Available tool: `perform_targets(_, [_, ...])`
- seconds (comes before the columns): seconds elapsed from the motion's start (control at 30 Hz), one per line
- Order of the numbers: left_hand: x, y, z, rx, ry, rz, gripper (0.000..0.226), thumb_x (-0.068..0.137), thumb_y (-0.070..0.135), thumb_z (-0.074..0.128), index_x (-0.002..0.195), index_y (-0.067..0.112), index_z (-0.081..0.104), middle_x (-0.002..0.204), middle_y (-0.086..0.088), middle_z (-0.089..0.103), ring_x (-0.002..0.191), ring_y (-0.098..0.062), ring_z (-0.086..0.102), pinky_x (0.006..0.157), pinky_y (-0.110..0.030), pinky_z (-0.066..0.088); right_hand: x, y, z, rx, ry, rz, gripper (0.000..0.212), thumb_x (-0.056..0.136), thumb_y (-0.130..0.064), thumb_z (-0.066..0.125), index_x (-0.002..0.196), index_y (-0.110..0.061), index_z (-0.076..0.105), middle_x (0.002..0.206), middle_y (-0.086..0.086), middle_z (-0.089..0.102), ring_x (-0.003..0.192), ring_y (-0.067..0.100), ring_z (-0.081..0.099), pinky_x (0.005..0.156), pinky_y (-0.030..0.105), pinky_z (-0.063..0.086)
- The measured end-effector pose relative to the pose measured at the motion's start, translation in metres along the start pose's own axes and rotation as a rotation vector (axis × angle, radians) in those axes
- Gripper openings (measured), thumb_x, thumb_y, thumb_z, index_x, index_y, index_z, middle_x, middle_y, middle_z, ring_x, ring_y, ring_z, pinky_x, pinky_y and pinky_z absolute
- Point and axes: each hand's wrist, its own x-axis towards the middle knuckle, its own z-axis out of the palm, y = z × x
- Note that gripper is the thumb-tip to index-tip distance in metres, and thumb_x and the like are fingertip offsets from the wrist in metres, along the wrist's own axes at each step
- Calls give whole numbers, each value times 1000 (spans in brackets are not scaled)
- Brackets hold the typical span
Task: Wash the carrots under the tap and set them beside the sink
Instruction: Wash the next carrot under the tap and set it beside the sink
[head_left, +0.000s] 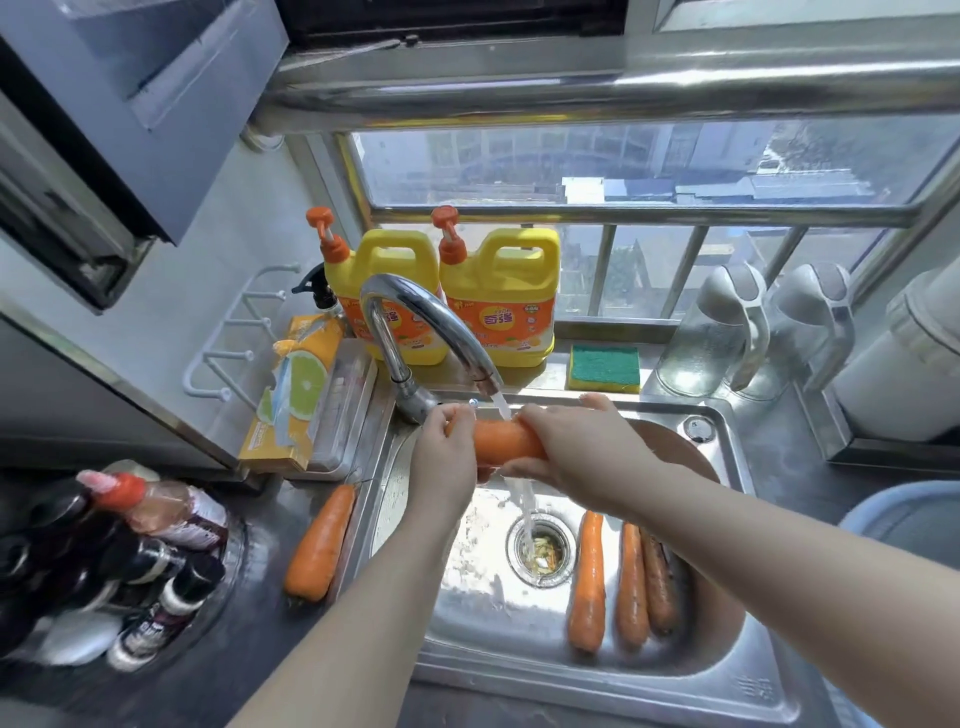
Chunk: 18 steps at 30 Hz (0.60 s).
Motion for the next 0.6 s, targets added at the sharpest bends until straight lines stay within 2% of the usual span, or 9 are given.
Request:
perform_targets(0.13, [2, 4, -4, -94, 11, -71, 28, 108, 30, 37, 96, 22, 60, 105, -16, 61, 82, -29, 62, 59, -34, 53, 7, 6, 0, -21, 11, -6, 67, 79, -83, 14, 102, -28, 46, 98, -4, 71, 94, 21, 66, 107, 41, 31])
perform_targets(0.2, [-1, 6, -6, -112, 3, -81, 30, 109, 30, 35, 99, 19, 60, 100, -15, 61, 75, -27, 61, 62, -35, 53, 12, 8, 1, 25, 5, 13, 73, 77, -83, 6, 99, -29, 48, 91, -3, 70, 86, 22, 63, 104, 41, 32])
perform_targets(0.27, [-5, 6, -8, -72, -42, -55, 28, 109, 33, 36, 111, 17, 59, 100, -16, 62, 70, -25, 62, 63, -36, 56, 16, 11, 3, 101, -2, 48, 65, 85, -78, 8, 93, -30, 51, 84, -5, 64, 79, 21, 56, 99, 42, 35])
perform_targets(0.37, [-11, -1, -13, 6, -174, -5, 23, 103, 35, 54, 125, 27, 51, 112, -6, 61, 82, -22, 70, 78, -34, 62, 22, 16, 4, 258, -60, 104, 50, 101, -63, 21, 84, -29, 53, 86, -3, 61, 83, 23, 56, 90, 42, 45])
perform_targets(0.43, [-11, -5, -15, 27, -191, 5, 31, 100, 31, 62, 127, 31, 47, 116, -3, 59, 88, -22, 72, 76, -28, 61, 23, 20, 2, 350, -95, 107, 43, 105, -52, 29, 77, -29, 51, 84, -2, 60, 84, 23, 56, 85, 39, 47])
perform_targets(0.5, [-8, -5, -16, -7, -146, 0, 29, 100, 29, 61, 126, 30, 48, 120, -6, 58, 93, -25, 71, 71, -26, 60, 21, 20, 0, 390, -146, 73, 38, 105, -50, 34, 81, -29, 54, 82, -5, 60, 84, 21, 57, 83, 37, 46])
perform_targets(0.6, [-3, -4, -14, -70, -111, -25, 27, 101, 27, 59, 127, 25, 50, 123, -9, 57, 95, -26, 70, 72, -29, 60, 21, 17, 1, 288, -135, 50, 39, 99, -63, 38, 96, -29, 58, 86, -6, 65, 84, 19, 59, 84, 39, 40])
